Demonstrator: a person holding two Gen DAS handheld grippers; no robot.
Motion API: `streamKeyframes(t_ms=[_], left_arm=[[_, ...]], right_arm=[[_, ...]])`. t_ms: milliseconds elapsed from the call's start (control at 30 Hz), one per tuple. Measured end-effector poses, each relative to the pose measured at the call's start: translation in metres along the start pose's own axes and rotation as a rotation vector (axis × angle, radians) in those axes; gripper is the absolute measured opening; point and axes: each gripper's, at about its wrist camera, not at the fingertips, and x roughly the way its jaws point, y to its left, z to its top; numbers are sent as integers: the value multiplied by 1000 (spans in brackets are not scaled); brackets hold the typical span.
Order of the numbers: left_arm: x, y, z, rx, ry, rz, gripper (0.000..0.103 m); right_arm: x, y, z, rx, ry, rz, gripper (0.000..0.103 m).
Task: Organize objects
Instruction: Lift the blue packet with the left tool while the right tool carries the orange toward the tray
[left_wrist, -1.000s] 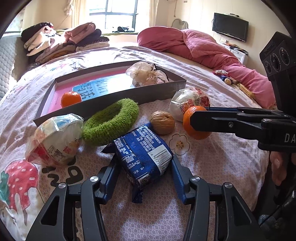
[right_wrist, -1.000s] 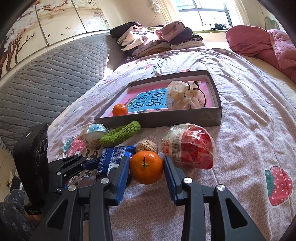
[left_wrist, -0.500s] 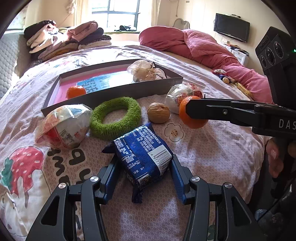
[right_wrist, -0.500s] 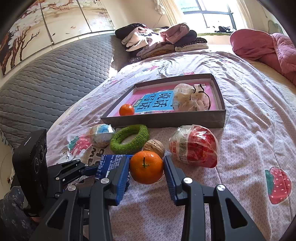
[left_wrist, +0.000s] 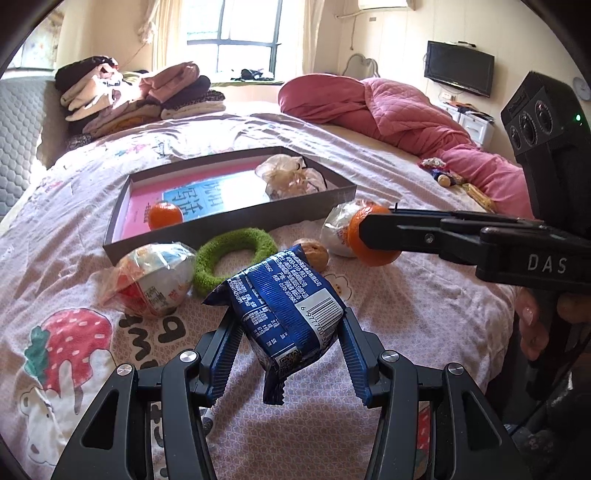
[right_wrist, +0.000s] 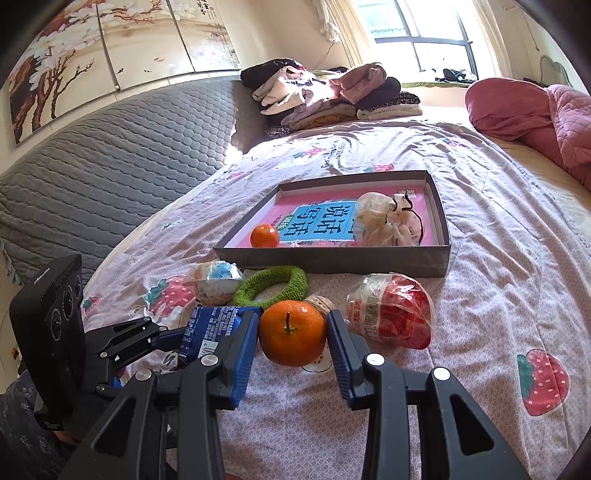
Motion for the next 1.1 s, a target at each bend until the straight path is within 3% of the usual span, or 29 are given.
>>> streamKeyframes(t_ms=[800,1100], left_arm=[[-18,30,55,-39,-116,57,54],[-9,39,66,-47,-113,55,54]], right_arm=[[4,10,39,-73,-46,-5,39],[14,6,48,-78,-43,-16,38]])
